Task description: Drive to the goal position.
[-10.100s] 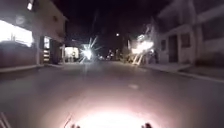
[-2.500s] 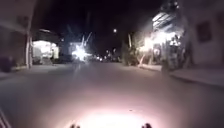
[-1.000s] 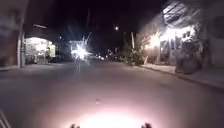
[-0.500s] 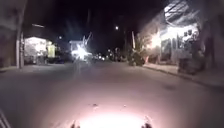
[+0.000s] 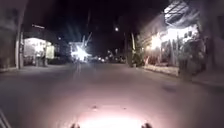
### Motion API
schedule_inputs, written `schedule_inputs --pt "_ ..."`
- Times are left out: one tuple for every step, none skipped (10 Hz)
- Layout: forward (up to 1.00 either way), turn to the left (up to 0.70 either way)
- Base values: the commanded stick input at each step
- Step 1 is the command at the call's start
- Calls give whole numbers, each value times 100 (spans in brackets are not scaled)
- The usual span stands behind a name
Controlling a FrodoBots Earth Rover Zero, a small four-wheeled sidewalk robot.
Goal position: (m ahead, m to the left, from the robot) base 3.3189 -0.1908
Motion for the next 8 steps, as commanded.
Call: schedule_inputs --pt "70 0" --pt "70 0" --pt "70 0" --pt "70 0" --pt "70 0" --pt "70 0" --pt "70 0" --pt "70 0"
